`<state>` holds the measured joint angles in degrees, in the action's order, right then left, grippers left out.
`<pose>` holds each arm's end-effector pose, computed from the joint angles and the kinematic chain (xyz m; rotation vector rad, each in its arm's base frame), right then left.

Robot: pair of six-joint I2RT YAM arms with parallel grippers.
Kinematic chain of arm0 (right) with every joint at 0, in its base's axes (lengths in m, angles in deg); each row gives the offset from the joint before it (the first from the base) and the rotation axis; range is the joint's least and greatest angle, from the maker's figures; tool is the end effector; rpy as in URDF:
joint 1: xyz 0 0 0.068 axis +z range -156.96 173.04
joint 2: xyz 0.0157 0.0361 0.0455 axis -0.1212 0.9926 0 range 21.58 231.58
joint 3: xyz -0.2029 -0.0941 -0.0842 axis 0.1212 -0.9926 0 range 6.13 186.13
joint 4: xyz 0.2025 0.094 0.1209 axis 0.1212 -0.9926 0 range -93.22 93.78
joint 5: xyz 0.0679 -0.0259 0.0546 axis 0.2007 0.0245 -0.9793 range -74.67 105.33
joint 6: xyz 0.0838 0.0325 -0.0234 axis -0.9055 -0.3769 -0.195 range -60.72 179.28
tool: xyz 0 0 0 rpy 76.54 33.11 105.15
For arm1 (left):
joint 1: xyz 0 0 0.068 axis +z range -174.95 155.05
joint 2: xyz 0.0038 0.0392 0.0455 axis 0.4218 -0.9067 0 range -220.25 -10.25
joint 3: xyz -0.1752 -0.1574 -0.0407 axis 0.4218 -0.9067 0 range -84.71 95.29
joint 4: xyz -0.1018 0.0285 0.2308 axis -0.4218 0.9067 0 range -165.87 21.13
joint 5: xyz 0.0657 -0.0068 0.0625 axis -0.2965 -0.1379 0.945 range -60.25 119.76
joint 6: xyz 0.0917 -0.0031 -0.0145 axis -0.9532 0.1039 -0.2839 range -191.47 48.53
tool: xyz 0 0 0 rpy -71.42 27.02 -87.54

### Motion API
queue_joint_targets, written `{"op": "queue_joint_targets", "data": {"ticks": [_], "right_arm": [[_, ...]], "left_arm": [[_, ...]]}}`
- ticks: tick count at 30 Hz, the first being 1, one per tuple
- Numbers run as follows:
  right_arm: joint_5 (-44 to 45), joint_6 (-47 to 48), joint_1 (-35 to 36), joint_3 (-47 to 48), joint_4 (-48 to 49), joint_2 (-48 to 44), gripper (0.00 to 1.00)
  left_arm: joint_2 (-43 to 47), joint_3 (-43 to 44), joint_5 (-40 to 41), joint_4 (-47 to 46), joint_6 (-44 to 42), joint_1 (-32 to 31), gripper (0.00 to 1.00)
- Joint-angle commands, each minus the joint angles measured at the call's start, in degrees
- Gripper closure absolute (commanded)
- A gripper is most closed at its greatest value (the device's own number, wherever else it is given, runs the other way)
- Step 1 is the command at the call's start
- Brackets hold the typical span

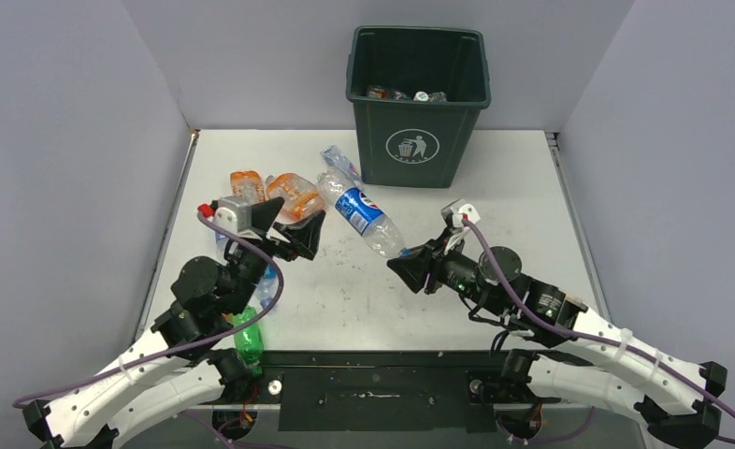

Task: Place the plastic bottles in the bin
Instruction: Pick up the plastic bottle at the center of the board.

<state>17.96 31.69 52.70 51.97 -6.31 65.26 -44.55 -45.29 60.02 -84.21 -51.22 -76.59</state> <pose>0.1270 0.2094 0.3186 -0.4714 1.7730 1.0708 0.1595 -0.1336 0.3575 -0.0789 1.4012 -0.6970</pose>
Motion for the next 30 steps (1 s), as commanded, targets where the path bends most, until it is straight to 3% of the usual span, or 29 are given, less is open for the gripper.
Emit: {"op": "queue_joint_targets", "data": {"ticks": [1, 4, 6, 11, 17, 29, 30], "right_arm": [[0.4, 4.5, -0.2, 10.4, -20.8, 2.2, 0.95], [-2.0, 5.3, -0.2, 14.5, -27.5, 3.9, 0.95], [-2.1, 5.6, -0.2, 16.1, -30.9, 4.7, 0.95], [-4.3, 5.9, -0.2, 17.5, -34.8, 5.3, 0.95], [-7.3, 6.8, -0.2, 18.5, -35.3, 6.1, 0.95], [-14.4, 7.4, -0.1, 21.8, -35.1, 7.9, 0.95], [-14.5, 7.5, -0.1, 21.8, -35.0, 7.9, 0.95]], "left_arm": [[-3.4, 10.4, -23.9, 10.7, -29.8, 0.0, 0.04], [-4.8, 12.5, -44.4, 21.4, -44.0, -0.3, 0.04], [-6.3, 13.7, -50.8, 28.8, -53.8, -0.9, 0.04], [-11.4, 18.3, -38.6, 37.1, -66.6, -3.3, 0.04], [-17.1, 19.7, -29.1, 39.6, -75.0, -8.8, 0.04], [-24.9, 18.8, -26.6, 33.0, -75.3, -9.7, 0.00], [-25.2, 18.8, -26.8, 32.8, -75.2, -9.7, 0.04]]}}
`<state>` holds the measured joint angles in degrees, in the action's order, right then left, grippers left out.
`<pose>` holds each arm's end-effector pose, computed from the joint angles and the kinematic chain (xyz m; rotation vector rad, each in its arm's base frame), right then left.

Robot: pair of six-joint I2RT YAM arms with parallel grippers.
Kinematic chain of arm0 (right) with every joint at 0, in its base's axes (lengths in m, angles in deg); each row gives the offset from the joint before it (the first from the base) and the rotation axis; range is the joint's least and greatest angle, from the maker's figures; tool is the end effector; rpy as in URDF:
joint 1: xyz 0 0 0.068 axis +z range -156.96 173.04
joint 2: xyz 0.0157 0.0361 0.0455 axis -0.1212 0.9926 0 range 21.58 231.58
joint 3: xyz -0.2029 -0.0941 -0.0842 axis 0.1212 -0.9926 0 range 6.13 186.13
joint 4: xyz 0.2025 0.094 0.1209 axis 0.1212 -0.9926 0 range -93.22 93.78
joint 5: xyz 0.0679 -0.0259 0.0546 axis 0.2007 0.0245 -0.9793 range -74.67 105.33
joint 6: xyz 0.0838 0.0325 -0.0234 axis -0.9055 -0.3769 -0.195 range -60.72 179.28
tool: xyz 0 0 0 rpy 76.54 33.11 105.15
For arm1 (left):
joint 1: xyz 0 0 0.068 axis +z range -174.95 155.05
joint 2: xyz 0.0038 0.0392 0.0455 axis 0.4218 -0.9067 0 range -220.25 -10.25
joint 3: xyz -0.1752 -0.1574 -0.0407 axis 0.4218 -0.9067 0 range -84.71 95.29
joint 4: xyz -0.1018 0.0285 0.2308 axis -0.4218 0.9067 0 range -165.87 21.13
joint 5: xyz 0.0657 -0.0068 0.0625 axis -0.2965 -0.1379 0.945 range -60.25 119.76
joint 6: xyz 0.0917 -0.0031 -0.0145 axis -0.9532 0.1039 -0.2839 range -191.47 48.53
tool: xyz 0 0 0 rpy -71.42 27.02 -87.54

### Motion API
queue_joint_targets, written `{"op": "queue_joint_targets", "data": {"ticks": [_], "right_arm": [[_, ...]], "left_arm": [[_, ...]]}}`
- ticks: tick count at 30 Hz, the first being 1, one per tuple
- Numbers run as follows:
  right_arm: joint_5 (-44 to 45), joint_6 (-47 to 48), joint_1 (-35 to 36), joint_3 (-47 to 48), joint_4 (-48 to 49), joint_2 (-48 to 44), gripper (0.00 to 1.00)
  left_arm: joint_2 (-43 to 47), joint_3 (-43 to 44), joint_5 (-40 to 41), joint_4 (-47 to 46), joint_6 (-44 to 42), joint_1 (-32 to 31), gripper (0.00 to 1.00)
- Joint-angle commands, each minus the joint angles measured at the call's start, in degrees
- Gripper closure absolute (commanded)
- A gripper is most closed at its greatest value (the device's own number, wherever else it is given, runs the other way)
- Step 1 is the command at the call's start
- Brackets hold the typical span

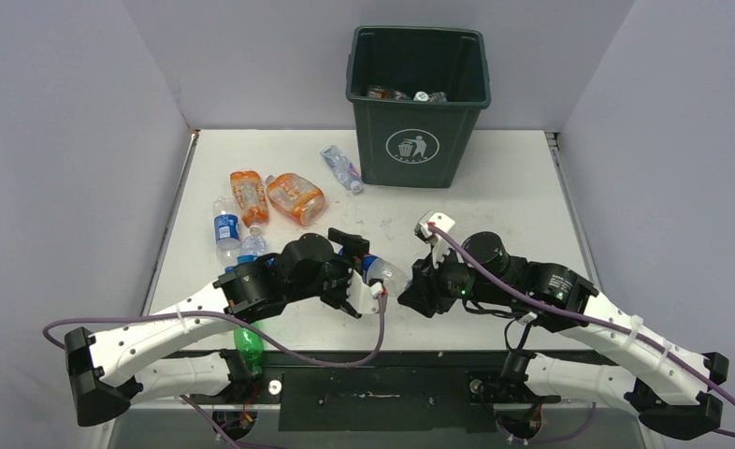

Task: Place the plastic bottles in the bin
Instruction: Pick up the plastic bottle at the center of the board.

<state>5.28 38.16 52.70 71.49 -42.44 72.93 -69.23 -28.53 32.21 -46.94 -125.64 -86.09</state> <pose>0.1009 0.2011 0.3244 -0.8629 2.1305 0.9747 0.1362 -0.2396 0.2752 1.7810 1.1578 -0.0264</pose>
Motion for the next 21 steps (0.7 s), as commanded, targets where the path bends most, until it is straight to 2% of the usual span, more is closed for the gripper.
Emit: {"op": "queue_joint_targets", "data": {"ticks": [1, 4, 5, 8, 9, 10, 11, 12, 13, 15, 17, 21], "right_arm": [[-1.9, 1.2, -0.2, 2.3, 1.3, 0.2, 0.95], [-1.8, 1.3, -0.1, 2.1, 1.8, -0.1, 0.95], [-1.8, 1.4, -0.1, 2.1, 1.9, -0.1, 0.95], [-2.2, 1.7, -0.2, 2.5, 2.3, -0.2, 0.93], [-2.3, 1.8, -0.1, 2.7, 2.4, -0.1, 0.84], [-2.3, 1.8, -0.1, 3.0, 2.6, -0.2, 0.65], [-1.9, 1.7, -0.2, 3.4, 2.6, -0.2, 0.42], [-0.5, 1.3, -0.1, 4.0, 2.6, -0.1, 0.27], [1.0, 0.9, -0.1, 4.6, 2.4, -0.2, 0.19], [3.1, 0.9, -0.1, 5.6, 3.9, -1.2, 0.11], [6.3, 0.6, -0.1, 5.4, 8.3, -4.1, 0.09], [15.2, -0.5, -0.2, -3.1, 27.2, -14.5, 0.04]], "left_arm": [[-0.7, 2.1, 0.8, -4.6, -0.4, -0.2, 0.08], [-0.9, 2.5, -0.7, -5.0, 1.5, -0.2, 0.16], [-0.9, 2.5, -1.1, -5.2, 2.1, -0.2, 0.23], [-1.0, 2.2, -1.5, -6.4, 4.1, -0.2, 0.52], [-0.8, 1.9, -1.6, -7.2, 4.6, -0.2, 0.56], [-0.5, 1.5, -1.7, -8.0, 5.2, -0.2, 0.57], [-0.1, 1.1, -1.7, -8.8, 5.8, -0.2, 0.57], [0.4, 0.6, -1.8, -9.7, 6.8, -0.2, 0.58], [0.9, -0.1, -2.0, -10.5, 8.2, -0.2, 0.58], [2.5, -1.9, -2.4, -14.0, 12.7, 0.1, 0.61], [4.0, -4.1, -3.8, -17.4, 17.6, 0.7, 0.64], [6.3, -8.3, -9.3, -26.1, 34.0, 2.3, 0.68]]}}
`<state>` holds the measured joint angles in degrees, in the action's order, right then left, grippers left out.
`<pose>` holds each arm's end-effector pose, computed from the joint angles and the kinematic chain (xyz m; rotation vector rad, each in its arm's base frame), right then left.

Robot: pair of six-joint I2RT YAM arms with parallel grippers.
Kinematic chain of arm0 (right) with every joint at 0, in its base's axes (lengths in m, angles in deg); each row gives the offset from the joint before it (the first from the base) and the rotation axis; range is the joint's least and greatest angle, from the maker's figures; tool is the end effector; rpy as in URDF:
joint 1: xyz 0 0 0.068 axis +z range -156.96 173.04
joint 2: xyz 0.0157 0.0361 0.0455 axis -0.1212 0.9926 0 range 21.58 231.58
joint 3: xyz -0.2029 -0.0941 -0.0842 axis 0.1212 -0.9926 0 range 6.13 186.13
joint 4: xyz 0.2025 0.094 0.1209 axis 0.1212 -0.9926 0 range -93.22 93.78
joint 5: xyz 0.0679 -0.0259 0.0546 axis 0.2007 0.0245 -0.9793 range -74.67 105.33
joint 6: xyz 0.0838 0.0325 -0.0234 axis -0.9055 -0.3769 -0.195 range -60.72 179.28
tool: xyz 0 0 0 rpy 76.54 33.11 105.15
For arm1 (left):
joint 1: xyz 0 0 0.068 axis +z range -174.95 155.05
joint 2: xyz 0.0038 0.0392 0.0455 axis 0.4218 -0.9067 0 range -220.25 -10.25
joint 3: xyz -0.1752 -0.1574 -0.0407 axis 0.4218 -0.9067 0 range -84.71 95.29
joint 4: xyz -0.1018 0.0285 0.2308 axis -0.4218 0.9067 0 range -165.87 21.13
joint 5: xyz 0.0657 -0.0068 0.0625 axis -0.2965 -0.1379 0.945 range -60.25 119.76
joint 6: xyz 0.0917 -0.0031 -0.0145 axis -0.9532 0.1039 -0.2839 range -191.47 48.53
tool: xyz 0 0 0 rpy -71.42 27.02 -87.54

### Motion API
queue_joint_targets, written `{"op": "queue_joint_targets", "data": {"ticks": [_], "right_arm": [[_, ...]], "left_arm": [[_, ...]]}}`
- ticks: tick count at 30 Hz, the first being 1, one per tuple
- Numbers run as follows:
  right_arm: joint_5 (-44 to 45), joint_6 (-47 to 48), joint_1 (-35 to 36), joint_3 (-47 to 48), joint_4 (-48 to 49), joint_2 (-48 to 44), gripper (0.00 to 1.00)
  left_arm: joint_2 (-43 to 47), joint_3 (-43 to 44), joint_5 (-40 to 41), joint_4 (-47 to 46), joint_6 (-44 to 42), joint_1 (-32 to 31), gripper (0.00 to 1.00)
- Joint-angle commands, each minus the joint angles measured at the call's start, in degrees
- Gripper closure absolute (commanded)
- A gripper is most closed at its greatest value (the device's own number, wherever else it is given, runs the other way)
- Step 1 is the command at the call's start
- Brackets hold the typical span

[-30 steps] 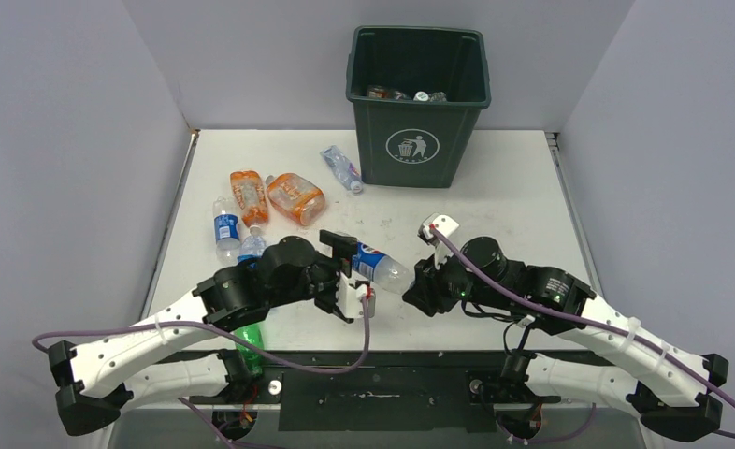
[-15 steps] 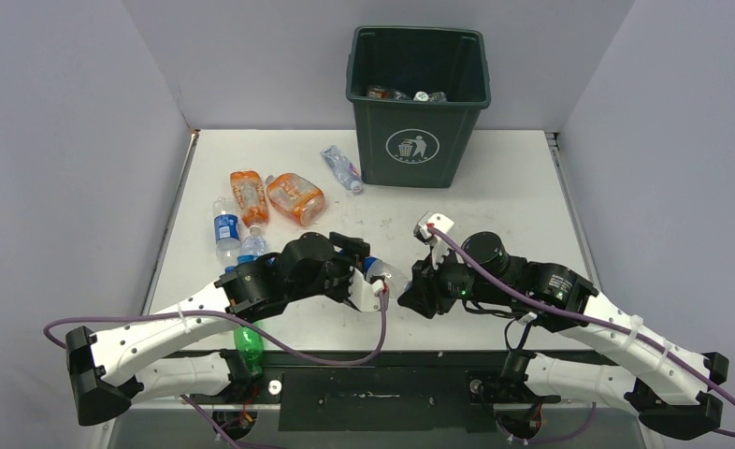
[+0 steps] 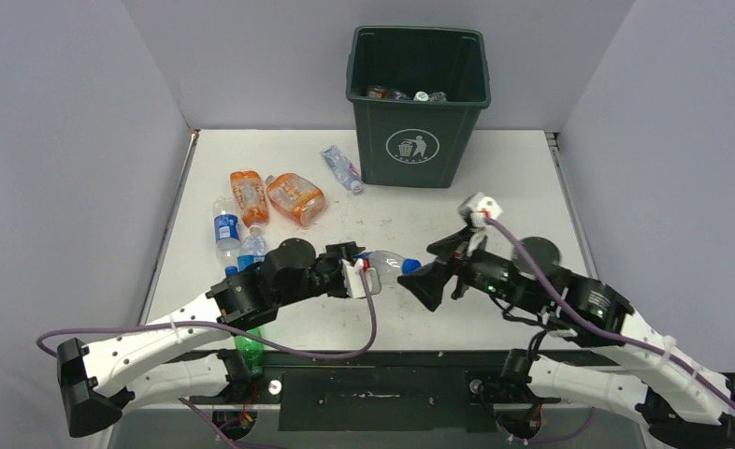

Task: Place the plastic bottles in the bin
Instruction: Pick up the plastic bottle at the center of the board.

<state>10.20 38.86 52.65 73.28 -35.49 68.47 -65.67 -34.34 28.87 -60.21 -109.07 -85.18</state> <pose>0.1017 0.1881 0.3676 -0.7448 1.8981 1.0043 0.1373 -0.2426 0.2852 1.4708 1.2686 -0.2779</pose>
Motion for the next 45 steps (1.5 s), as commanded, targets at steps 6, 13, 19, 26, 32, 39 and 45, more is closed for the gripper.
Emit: {"op": "queue_joint_targets", "data": {"ticks": [6, 13, 19, 26, 32, 39, 45], "right_arm": [[15.8, 0.1, -0.1, -19.7, 46.3, -16.7, 0.02], [15.4, -0.5, 0.0, -15.5, 49.4, -3.6, 0.03], [14.1, 0.6, 0.1, -15.5, 53.7, 0.2, 0.05], [16.7, 1.9, 0.2, -13.3, 51.8, 3.4, 0.21], [16.3, 2.5, 0.1, -13.5, 53.1, 5.4, 0.58], [18.0, 6.6, 0.1, -8.8, 49.7, 5.4, 0.95], [34.6, 18.1, -0.7, 5.8, 46.6, 9.6, 0.95]], "left_arm": [[2.3, -5.3, -17.4, -27.4, 44.8, 5.0, 0.77], [0.9, -7.4, -17.2, -30.5, 49.9, 6.3, 0.77], [0.1, -7.4, -17.3, -30.4, 50.4, 6.4, 0.79], [0.2, -8.2, -17.3, -31.3, 49.7, 6.4, 0.81], [0.4, -8.4, -16.9, -31.0, 48.5, 6.4, 0.81], [3.9, -11.7, -11.5, -34.4, 44.2, 5.4, 0.01], [10.5, -16.1, 0.9, -38.6, 38.8, 4.6, 0.04]]}}
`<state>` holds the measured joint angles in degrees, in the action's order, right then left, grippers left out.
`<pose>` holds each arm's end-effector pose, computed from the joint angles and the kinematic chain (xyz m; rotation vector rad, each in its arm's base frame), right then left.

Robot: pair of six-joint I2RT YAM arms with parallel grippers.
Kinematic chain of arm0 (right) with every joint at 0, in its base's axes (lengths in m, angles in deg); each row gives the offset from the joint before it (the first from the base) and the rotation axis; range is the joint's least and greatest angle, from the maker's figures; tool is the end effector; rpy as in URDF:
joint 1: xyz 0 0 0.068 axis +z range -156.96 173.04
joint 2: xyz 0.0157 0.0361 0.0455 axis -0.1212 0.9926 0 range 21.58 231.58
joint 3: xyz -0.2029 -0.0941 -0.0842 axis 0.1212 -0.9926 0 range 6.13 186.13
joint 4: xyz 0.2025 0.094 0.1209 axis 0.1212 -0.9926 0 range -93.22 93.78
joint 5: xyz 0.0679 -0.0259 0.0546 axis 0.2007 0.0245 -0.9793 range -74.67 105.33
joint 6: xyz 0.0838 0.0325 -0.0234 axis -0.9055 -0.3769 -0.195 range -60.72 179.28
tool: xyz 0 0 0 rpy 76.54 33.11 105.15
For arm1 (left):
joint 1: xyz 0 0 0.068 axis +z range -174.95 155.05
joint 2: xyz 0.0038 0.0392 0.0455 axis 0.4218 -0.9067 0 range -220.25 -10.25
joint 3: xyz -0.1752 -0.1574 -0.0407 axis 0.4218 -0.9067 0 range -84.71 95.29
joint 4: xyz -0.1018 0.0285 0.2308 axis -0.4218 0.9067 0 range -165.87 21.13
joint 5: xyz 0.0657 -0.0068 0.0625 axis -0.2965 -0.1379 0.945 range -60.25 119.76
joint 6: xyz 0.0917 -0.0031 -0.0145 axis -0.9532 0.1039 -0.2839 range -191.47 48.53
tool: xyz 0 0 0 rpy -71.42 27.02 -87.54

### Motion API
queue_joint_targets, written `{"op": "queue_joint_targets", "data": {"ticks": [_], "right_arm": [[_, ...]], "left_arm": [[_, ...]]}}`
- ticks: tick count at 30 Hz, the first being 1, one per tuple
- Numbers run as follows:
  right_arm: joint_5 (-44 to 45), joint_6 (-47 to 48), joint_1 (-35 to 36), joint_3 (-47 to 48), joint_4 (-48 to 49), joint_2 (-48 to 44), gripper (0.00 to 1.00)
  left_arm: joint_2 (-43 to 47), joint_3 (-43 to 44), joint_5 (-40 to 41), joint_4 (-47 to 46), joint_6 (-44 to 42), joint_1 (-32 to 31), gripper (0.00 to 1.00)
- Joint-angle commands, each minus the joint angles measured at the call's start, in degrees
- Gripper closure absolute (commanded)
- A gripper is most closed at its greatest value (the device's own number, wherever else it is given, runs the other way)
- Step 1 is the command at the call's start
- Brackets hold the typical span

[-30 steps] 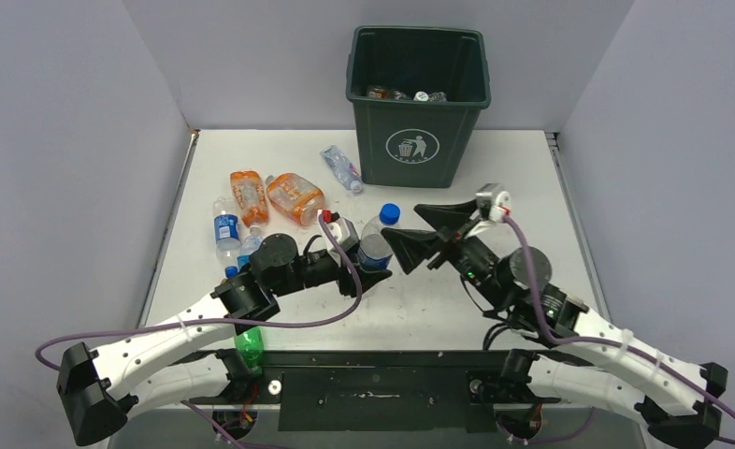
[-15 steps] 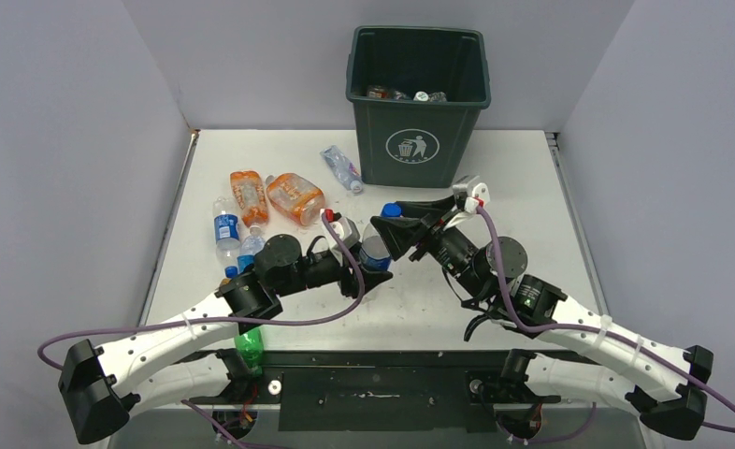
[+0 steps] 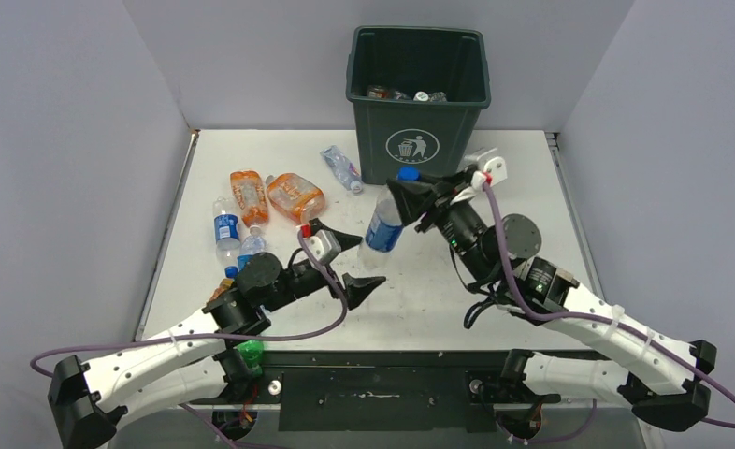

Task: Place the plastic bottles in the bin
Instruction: Pick up the plastic bottle at the center of the board, then place the plastic bottle in the trash bin.

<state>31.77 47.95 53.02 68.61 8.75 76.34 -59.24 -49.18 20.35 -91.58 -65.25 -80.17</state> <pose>0.1531 0.2176 0.4254 -0.3433 1.3680 0.8485 0.1431 -0.2300 0.2957 0.7925 1.4070 -0.9685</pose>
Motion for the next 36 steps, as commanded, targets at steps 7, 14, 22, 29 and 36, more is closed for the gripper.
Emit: {"op": "queue_joint_targets", "data": {"ticks": [7, 14, 22, 29, 36], "right_arm": [[20.3, 18.5, -8.4, 18.1, 21.9, 9.7, 0.95], [10.0, 5.4, -32.0, 21.8, 40.1, 23.1, 0.95], [3.7, -3.9, -42.8, 42.0, 38.1, 43.6, 0.95], [6.3, 1.1, -43.5, 56.0, 36.5, 59.6, 0.95], [0.8, -3.6, -44.5, 68.4, 31.4, 72.6, 0.42]], "left_arm": [[8.7, -5.2, 25.1, -11.6, -13.4, -0.8, 0.04], [9.0, -6.7, 36.0, -15.1, -17.1, -1.2, 0.04], [11.5, -7.8, 38.8, -17.6, -17.4, -1.2, 0.04], [10.7, -7.7, 40.4, -18.0, -17.7, -1.0, 0.04], [8.0, -8.0, 38.4, -18.3, -17.8, -0.7, 0.04]]}}
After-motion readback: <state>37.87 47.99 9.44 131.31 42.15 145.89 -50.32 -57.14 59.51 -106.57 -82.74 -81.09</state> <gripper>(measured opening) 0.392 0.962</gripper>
